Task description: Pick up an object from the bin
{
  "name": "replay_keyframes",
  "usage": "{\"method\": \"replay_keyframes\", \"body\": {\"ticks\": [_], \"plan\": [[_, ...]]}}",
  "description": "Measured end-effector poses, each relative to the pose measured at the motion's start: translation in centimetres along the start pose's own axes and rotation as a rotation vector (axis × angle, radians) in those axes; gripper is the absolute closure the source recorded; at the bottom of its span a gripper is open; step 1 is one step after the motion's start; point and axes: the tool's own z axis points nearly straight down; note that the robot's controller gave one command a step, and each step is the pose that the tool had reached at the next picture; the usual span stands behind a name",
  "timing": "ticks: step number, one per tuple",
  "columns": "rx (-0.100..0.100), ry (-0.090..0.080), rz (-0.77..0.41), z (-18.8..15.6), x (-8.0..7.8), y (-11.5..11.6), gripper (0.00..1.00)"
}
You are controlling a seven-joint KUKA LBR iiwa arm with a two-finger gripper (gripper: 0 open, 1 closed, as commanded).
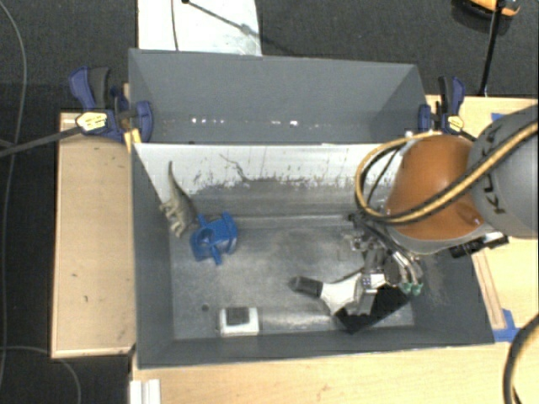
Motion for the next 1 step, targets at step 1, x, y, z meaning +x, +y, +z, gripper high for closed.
{"method": "replay_keyframes", "body": {"ticks": [1], "plan": [[0.0, -0.008, -0.001, -0.4, -0.2, 0.0, 0.0]]}}
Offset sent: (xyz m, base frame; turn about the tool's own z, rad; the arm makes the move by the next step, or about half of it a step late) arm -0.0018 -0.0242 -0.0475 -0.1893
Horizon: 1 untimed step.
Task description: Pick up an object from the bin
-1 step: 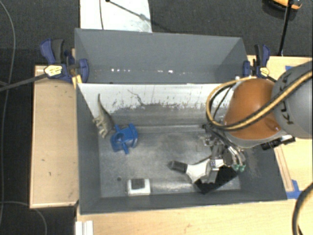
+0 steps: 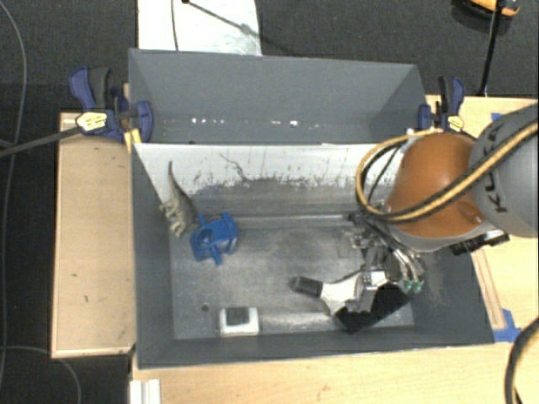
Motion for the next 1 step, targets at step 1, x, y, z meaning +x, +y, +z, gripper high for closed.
{"method": "replay_keyframes", "body": {"ticks": [1], "plan": [[0.0, -0.002, -0.071, 1.37, -0.05, -0.65, 0.0]]}}
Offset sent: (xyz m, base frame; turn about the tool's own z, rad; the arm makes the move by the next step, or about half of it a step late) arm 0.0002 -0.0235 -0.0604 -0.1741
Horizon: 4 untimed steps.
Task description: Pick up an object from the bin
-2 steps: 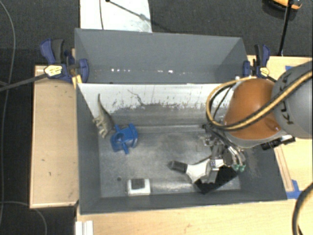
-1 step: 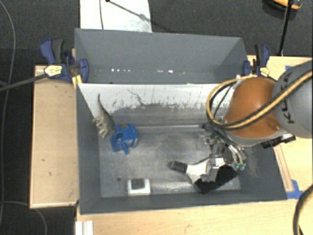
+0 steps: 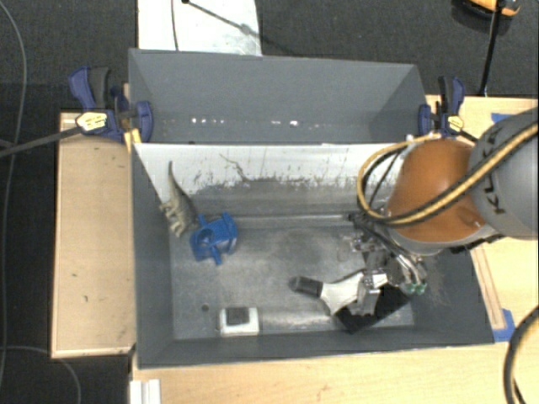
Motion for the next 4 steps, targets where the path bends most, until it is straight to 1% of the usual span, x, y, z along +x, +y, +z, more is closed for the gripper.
{"method": "replay_keyframes", "body": {"ticks": [1, 2, 3, 4], "plan": [[-0.001, 0.002, -0.094, 3.8, 0.1, -1.3, 0.0], [-0.004, 0.002, 0.391, 4.1, 1.1, -4.6, 1.0], [-0.004, 0.002, 0.39, 4.1, 1.1, -4.6, 1.0], [-0.002, 0.007, 0.385, -0.1, 1.1, -5.1, 1.0]]}}
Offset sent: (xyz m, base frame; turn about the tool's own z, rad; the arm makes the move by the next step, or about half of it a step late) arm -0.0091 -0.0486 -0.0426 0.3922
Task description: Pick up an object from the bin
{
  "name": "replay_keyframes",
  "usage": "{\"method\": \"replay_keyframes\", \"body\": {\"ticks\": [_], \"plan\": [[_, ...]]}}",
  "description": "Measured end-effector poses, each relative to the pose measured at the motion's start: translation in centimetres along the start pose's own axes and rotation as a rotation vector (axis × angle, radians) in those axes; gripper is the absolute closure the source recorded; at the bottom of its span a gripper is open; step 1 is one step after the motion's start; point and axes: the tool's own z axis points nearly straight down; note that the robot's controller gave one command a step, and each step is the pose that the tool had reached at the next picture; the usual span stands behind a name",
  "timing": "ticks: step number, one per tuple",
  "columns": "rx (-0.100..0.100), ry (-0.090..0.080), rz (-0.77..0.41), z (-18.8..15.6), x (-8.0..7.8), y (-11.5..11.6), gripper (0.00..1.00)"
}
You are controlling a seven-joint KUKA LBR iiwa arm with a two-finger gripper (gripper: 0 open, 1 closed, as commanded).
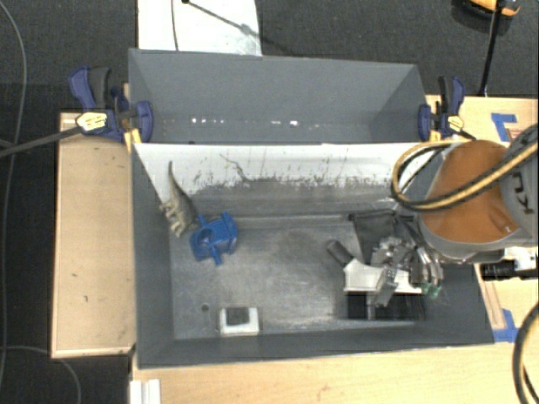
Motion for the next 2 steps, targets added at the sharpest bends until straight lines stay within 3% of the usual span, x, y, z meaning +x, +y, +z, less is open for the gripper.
{"method": "replay_keyframes", "body": {"ticks": [1, 2], "plan": [[-0.002, -0.002, 0.011, -5.9, -1.0, -1.6, 1.0], [0.001, 0.001, 0.022, -11.8, -0.5, -0.1, 1.0]]}}
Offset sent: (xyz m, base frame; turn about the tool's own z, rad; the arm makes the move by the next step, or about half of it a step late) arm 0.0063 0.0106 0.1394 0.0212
